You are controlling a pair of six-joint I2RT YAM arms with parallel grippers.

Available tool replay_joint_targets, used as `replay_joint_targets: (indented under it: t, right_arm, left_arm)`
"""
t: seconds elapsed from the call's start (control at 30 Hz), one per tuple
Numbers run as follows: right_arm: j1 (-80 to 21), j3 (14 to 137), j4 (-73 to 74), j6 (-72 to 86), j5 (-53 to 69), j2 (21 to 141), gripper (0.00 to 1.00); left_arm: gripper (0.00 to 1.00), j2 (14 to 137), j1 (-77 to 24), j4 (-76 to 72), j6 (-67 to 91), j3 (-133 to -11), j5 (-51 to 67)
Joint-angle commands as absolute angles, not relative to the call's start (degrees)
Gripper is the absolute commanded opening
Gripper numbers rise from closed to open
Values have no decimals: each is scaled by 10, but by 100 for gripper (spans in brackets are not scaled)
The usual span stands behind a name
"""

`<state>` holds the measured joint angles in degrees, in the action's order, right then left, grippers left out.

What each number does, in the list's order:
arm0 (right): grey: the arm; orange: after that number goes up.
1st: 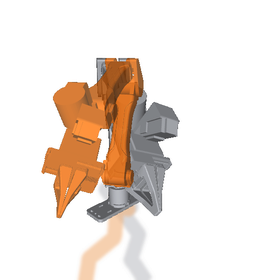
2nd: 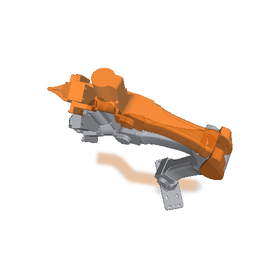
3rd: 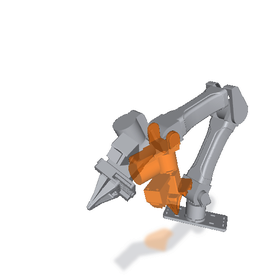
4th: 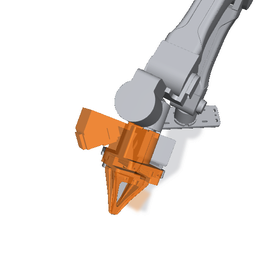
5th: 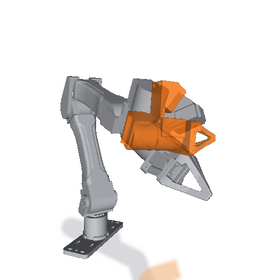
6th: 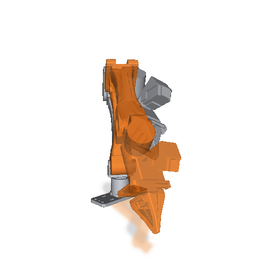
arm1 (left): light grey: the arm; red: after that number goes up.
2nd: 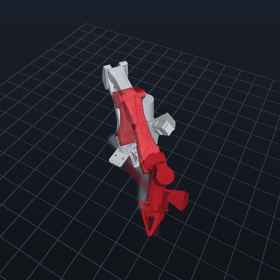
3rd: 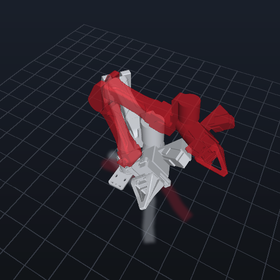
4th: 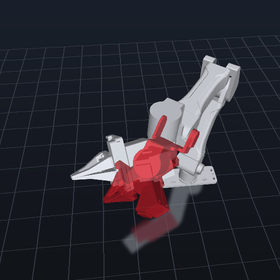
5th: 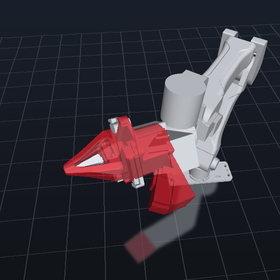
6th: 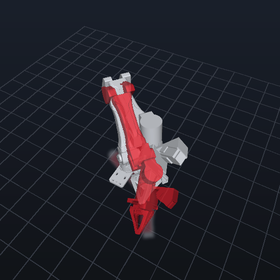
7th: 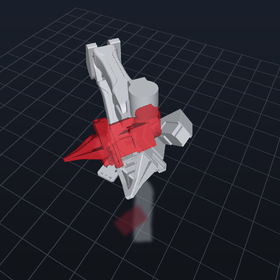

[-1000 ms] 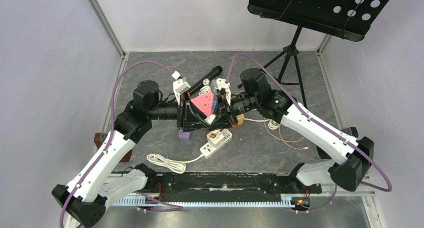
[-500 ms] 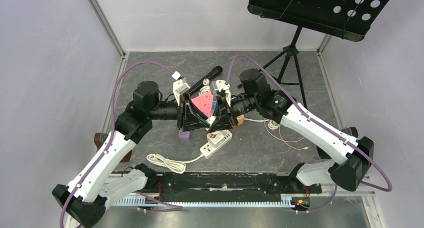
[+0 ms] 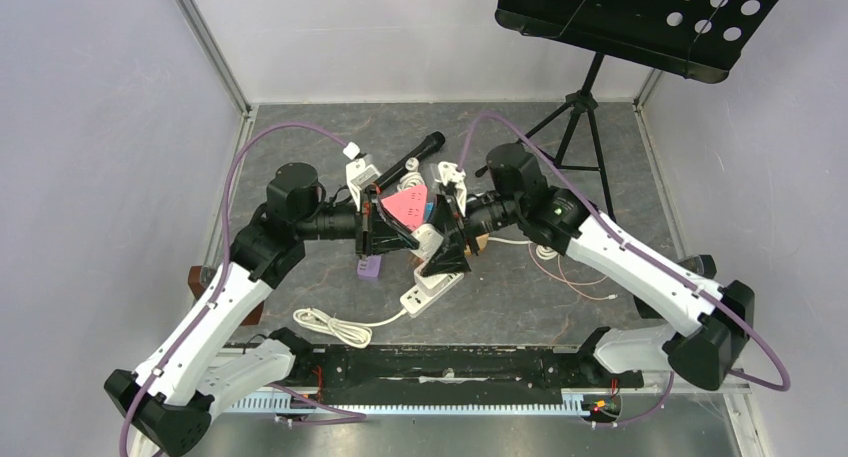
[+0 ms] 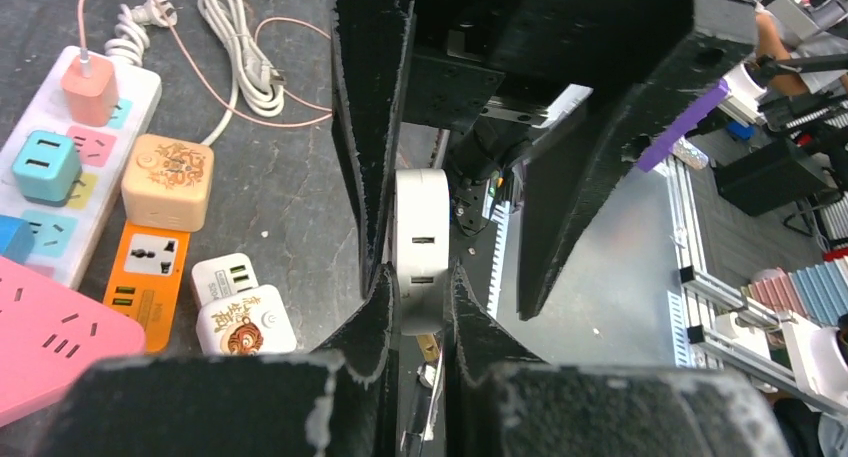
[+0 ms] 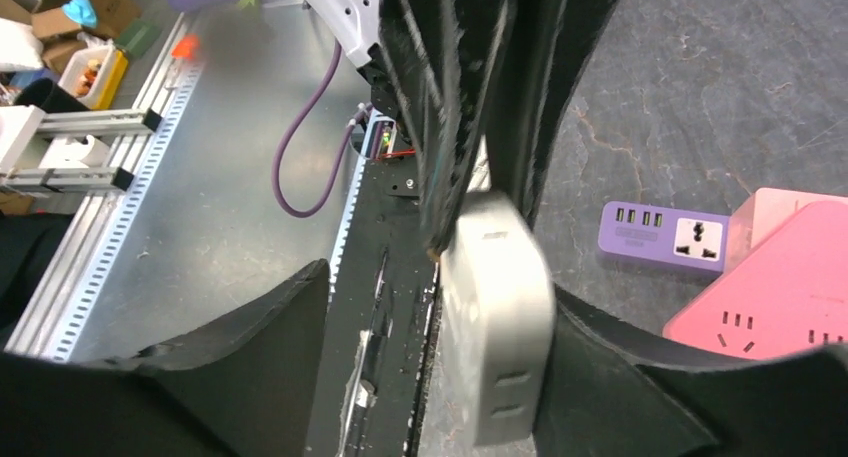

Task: Insert the plug
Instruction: Insert the plug into the socket.

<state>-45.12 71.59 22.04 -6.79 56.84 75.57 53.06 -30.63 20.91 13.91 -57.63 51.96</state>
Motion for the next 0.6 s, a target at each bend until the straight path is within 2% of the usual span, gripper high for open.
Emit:
replay_joint_targets:
  t: [0.0, 0.13, 0.23, 0.37, 0.5, 0.57]
  right_arm:
    - [-453, 654, 87, -10, 542, 679, 74]
    - [-452, 590, -19, 55, 499, 624, 88]
    - [-453, 535, -112, 107, 465, 587, 89]
    - [-453, 451, -293, 218, 422, 555, 85]
    - [-453, 412, -417, 292, 380, 559, 72]
    - [-453, 402, -471, 325, 360, 566, 70]
  left_arm:
    - [2, 499, -308, 166, 175, -589, 481]
    - [2, 477, -308, 153, 195, -592, 465]
    - [2, 462, -308, 126, 224, -589, 455]
    - [2, 436, -308, 45, 296, -565, 431]
    - [2, 424, -308, 2, 347, -550, 408]
    - [2, 418, -308, -34, 368, -542, 402]
